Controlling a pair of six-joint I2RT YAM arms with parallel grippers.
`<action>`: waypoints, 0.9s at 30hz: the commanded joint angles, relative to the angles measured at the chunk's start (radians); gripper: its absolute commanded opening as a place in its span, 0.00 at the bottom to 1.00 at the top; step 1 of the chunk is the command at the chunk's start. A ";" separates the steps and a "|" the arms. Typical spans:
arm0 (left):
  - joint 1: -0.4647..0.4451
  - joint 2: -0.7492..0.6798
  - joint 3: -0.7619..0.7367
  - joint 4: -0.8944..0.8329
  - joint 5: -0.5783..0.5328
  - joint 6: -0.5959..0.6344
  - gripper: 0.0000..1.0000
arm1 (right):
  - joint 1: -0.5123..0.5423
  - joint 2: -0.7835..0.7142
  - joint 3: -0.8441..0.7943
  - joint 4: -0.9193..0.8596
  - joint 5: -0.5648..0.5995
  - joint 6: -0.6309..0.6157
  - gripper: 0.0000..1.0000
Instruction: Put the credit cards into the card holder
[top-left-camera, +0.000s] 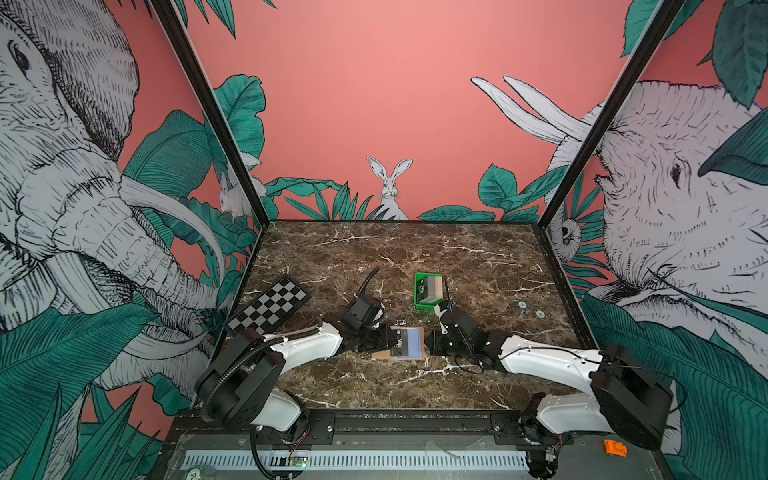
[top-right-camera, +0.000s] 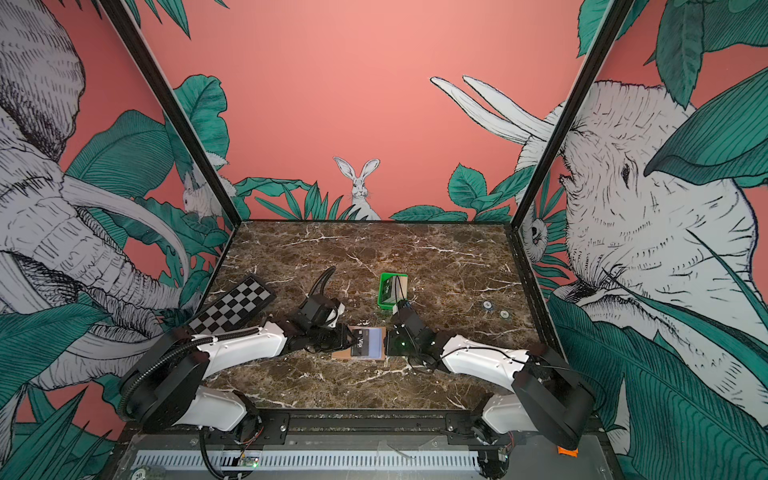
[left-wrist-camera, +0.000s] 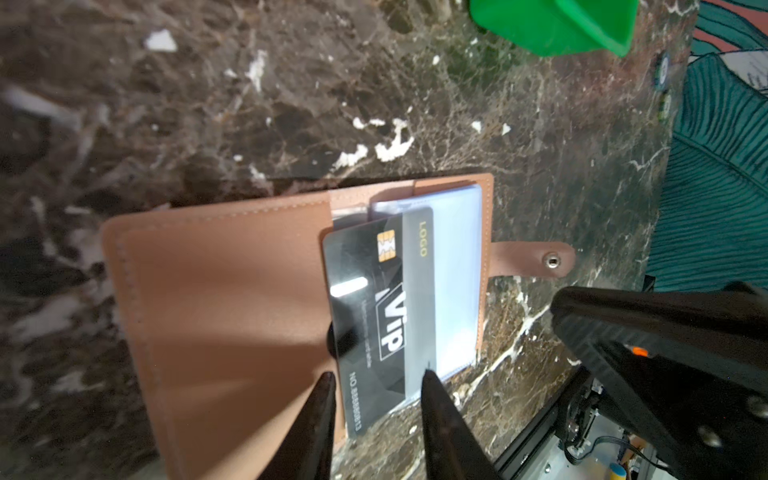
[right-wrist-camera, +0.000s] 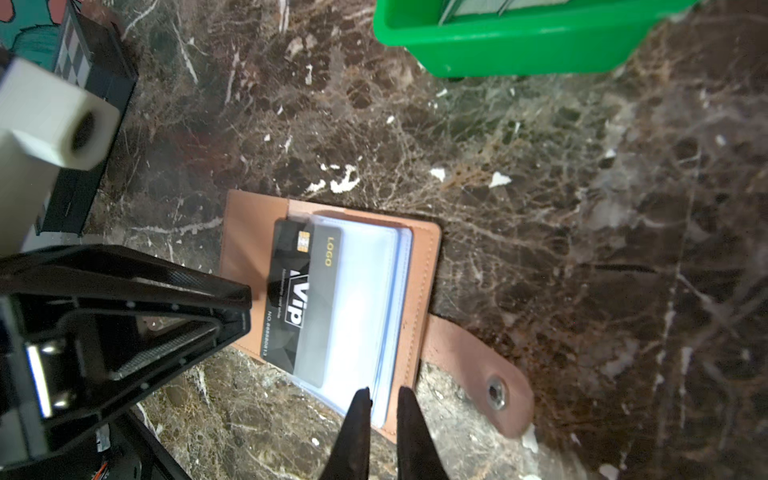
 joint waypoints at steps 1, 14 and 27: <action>0.007 -0.004 0.022 -0.048 -0.026 0.026 0.37 | 0.005 0.037 0.033 -0.039 0.027 0.018 0.14; 0.014 0.067 0.033 0.015 0.000 0.015 0.38 | 0.005 0.172 0.064 -0.011 0.019 0.036 0.11; 0.017 0.117 0.036 0.090 0.069 -0.011 0.40 | 0.004 0.190 0.050 -0.016 0.035 0.032 0.07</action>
